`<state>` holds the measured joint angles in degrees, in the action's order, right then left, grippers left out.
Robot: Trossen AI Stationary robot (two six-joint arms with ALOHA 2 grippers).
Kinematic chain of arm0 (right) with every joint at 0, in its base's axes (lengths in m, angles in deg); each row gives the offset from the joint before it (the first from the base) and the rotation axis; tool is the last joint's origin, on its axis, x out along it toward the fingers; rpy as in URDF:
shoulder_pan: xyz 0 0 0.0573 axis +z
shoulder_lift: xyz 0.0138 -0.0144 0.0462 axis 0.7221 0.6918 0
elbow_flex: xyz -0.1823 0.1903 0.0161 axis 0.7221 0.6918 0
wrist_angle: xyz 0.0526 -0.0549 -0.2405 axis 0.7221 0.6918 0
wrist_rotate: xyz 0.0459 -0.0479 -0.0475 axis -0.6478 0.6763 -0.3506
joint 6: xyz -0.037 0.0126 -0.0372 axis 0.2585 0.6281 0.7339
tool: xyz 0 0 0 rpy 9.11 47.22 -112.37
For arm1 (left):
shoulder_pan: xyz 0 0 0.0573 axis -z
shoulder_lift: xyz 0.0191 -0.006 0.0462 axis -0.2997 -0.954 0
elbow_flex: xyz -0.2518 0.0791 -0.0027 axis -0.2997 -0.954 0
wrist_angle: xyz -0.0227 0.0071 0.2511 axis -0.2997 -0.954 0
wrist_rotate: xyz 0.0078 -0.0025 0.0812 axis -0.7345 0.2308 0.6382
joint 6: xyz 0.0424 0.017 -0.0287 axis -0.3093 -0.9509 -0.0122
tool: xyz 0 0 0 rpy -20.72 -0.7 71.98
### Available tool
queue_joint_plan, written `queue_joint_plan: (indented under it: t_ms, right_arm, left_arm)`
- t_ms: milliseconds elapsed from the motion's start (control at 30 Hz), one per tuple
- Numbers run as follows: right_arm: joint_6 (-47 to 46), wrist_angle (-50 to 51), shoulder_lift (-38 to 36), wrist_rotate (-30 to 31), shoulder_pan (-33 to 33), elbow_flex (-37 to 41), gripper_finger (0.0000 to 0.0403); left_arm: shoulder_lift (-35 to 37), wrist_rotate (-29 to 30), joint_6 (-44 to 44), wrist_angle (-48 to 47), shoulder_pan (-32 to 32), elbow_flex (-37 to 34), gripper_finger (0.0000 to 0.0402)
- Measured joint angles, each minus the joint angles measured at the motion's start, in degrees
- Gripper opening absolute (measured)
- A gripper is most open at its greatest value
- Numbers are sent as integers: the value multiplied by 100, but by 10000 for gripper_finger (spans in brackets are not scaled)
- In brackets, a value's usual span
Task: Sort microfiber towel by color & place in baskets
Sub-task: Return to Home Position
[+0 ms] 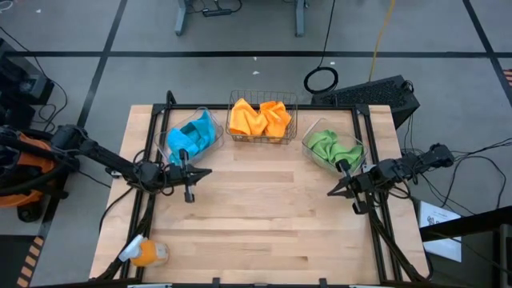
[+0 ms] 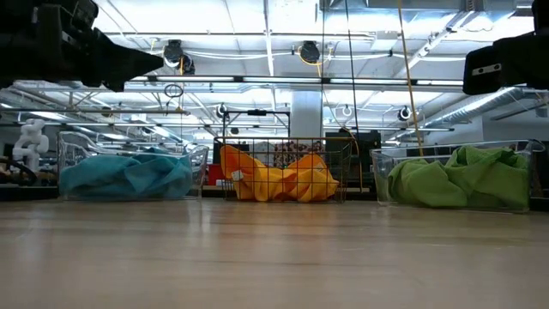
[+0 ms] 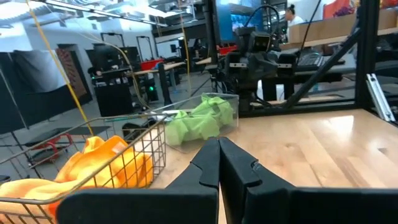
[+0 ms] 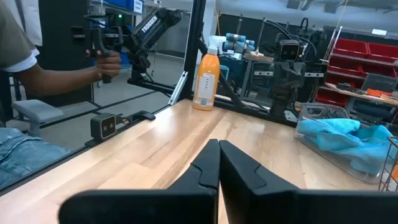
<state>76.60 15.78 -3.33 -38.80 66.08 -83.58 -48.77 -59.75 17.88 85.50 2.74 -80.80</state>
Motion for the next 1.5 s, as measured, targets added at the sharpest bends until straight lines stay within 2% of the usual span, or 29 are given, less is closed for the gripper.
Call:
queue_joint_plan:
  t_ms: [200, 333, 500, 733, 1133, 1500]
  right_arm:
    - [-24, 4, 0, -61, -3, 0, 0]
    - [-39, 0, 0, -106, -3, 0, 0]
    - [-49, 0, 0, -108, -1, 0, 0]
    - [-43, 0, 0, -110, -1, -1, 0]
    - [-4, 14, 0, -15, -1, -4, 0]
    - [136, 8, 7, -103, -815, -4, 0]
  left_arm:
    - [915, -217, 85, -1092, -2, 0, 0]
    - [1508, -532, 77, -1548, -2, 2, 0]
    - [2273, -619, -132, -2107, -24, 2, 0]
    - [3170, -1369, -103, -2991, -236, 0, 0]
    - [4706, -1738, 245, -4713, -456, 0, 0]
    - [4815, -1760, 377, -5064, -456, -2, 0]
